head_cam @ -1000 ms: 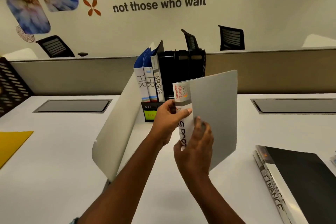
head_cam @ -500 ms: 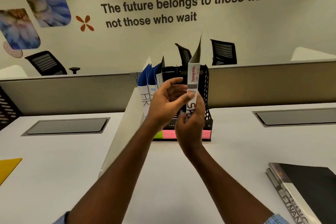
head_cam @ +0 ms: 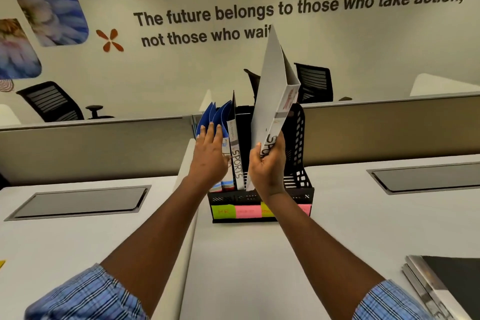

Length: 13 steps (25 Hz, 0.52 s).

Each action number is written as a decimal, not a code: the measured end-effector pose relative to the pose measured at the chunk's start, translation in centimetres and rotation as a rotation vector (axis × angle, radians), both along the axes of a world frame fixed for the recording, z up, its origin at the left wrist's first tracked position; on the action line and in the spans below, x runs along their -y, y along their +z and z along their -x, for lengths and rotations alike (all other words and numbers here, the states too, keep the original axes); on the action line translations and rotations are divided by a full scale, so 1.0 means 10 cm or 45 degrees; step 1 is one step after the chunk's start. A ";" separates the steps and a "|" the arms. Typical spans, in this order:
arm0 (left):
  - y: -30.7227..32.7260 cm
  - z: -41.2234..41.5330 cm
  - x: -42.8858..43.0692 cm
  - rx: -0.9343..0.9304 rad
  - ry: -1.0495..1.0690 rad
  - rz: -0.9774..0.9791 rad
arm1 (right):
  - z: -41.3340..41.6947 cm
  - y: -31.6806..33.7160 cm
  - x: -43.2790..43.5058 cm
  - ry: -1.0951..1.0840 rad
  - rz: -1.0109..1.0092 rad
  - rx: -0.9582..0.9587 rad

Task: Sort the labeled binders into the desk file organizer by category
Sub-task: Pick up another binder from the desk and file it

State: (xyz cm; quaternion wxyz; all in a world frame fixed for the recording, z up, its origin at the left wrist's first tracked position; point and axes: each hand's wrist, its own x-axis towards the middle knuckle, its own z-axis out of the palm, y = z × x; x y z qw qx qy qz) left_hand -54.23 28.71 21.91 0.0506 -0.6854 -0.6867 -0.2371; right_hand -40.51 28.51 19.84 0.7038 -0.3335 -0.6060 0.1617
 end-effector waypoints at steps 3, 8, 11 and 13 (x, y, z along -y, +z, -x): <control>-0.19 0.05 -0.12 -0.006 0.025 -0.040 | 0.04 -0.10 -0.26 -0.022 0.001 0.018; -0.38 0.03 -0.19 -0.021 0.063 -0.264 | 0.18 -0.30 -0.59 0.034 0.046 0.089; -0.42 0.06 -0.21 -0.040 0.075 -0.297 | 0.26 -0.50 -0.66 0.081 0.118 0.109; -0.46 0.07 -0.22 -0.039 0.069 -0.307 | 0.28 -0.62 -0.70 0.128 0.170 0.124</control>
